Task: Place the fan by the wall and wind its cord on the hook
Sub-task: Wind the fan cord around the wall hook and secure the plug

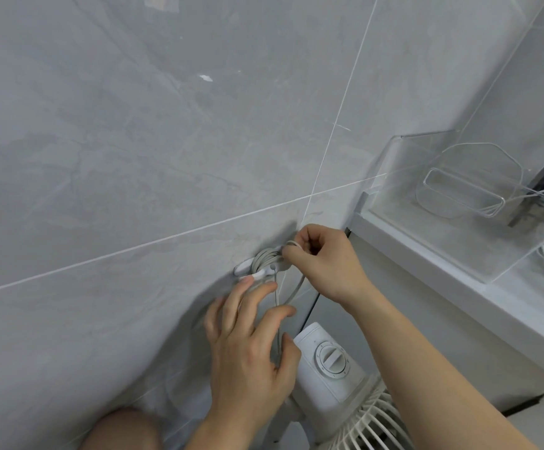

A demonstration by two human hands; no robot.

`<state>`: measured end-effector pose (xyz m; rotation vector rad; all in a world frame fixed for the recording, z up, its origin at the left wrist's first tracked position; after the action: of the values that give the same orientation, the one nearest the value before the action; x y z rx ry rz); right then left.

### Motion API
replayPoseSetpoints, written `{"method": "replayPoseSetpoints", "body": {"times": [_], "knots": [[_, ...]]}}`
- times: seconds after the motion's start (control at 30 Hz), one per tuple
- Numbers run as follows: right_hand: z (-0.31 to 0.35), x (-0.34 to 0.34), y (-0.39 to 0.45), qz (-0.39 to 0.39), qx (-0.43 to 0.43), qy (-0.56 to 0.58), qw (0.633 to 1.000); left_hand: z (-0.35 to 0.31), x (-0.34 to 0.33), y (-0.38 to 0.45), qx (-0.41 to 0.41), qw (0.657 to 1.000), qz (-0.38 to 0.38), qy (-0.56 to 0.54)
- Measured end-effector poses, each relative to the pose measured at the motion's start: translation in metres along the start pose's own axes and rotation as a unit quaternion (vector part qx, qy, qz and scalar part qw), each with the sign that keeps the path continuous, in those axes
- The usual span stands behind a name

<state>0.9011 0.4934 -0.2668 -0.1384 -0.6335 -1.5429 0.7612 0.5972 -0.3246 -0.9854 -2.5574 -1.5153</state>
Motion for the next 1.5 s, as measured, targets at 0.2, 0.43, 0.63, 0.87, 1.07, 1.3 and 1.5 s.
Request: {"method": "replayPoseSetpoints", "body": {"times": [0.2, 0.43, 0.63, 0.87, 1.07, 1.3, 1.5], "knots": [[0.007, -0.006, -0.007, 0.053, -0.016, 0.057, 0.997, -0.008, -0.006, 0.001, 0.039, 0.996, 0.052, -0.060], [0.012, -0.010, -0.014, 0.092, -0.018, 0.061, 0.994, -0.005, -0.017, -0.003, 0.064, 0.989, 0.120, -0.059], [0.013, -0.011, -0.017, 0.100, -0.034, 0.062, 0.992, 0.000, 0.011, 0.015, 0.073, 0.994, 0.001, -0.080], [0.004, 0.000, -0.009, 0.047, -0.066, 0.030, 0.996, 0.026, 0.029, 0.023, 0.136, 0.984, -0.051, -0.103], [-0.002, 0.009, -0.007, 0.018, -0.096, 0.001, 0.995, 0.039, 0.026, 0.020, 0.204, 0.970, -0.053, -0.118], [-0.004, -0.014, -0.025, 0.173, -0.054, -0.104, 0.978, 0.043, 0.018, 0.016, 0.196, 0.980, 0.003, -0.037], [-0.011, -0.031, -0.039, 0.270, -0.073, -0.128, 0.952, 0.045, -0.006, -0.002, 0.174, 0.972, 0.127, 0.089]]}}
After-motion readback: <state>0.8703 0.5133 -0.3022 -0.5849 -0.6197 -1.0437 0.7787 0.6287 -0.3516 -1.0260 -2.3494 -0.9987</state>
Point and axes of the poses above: each hand's wrist, its own y-axis towards the middle knuckle, its own x-axis out of the back of the hand, z = x × y, the point moved 8 cm from there along y, towards the middle knuckle, and after that the axes turned 14 degrees about -z, right-handed, at the moved point
